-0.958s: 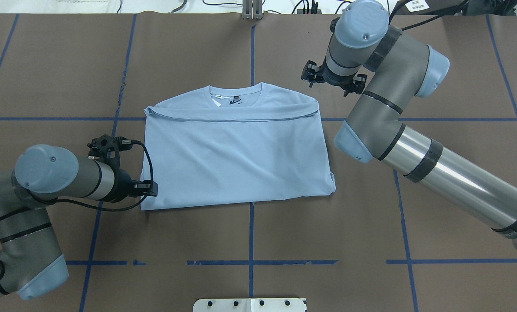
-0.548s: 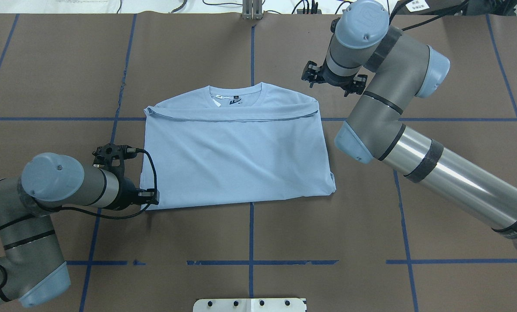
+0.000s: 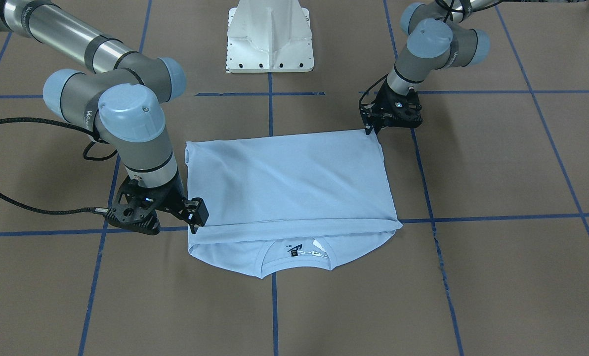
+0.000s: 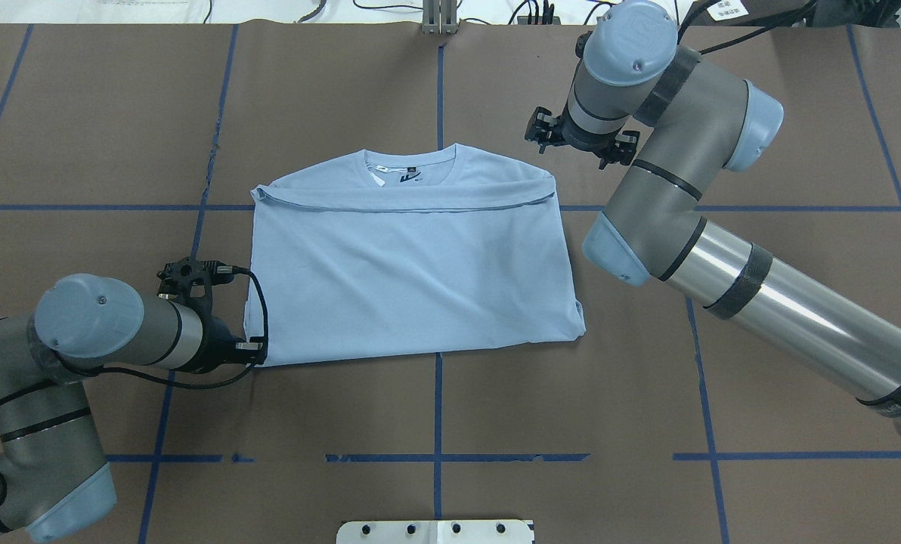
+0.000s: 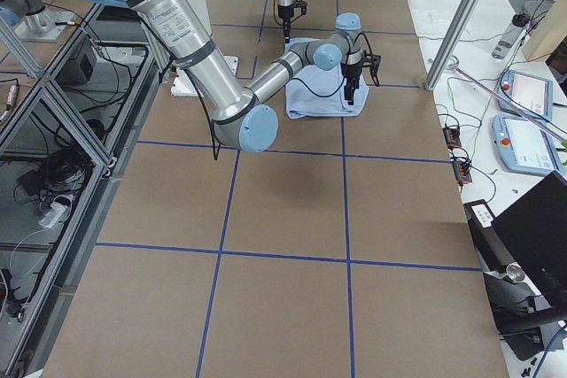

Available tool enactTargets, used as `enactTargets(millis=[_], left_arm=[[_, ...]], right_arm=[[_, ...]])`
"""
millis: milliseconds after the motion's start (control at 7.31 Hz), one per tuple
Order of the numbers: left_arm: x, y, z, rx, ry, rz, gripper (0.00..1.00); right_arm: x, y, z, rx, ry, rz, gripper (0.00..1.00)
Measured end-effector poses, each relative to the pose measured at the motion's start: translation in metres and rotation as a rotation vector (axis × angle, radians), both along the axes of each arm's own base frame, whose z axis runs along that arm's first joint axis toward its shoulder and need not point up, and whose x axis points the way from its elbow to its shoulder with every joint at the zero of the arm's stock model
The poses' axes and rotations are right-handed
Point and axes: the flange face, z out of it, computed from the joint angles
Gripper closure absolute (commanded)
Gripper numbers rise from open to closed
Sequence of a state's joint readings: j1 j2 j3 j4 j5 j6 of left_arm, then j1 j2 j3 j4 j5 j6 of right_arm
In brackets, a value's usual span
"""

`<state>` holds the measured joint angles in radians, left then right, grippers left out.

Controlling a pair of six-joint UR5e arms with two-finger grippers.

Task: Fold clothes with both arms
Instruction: 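Drag the folded shirt with the left gripper, rotating it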

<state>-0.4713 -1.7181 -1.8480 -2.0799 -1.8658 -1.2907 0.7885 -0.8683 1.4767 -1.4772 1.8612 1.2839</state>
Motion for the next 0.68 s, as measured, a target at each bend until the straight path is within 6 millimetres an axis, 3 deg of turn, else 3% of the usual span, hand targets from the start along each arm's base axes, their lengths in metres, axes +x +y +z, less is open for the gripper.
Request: enactTargets(millis=[274,411,684], left_arm=[[-0.014,-0.004,0.009,0.014,-0.020,0.002,1.00],[-0.029,-0.019,0.016,0.060,-0.039,0.004,1.00],[-0.074,-0.083,0.041,0.183,-0.116,-0.016,1.00]], right_arm=[[0.000,0.000,-0.001,0.001,-0.001,0.001,0.00],[0.000,0.000,-0.002,0.002,-0.002,0.001,0.00],[0.000,0.000,-0.004,0.003,-0.004,0.001,0.00]])
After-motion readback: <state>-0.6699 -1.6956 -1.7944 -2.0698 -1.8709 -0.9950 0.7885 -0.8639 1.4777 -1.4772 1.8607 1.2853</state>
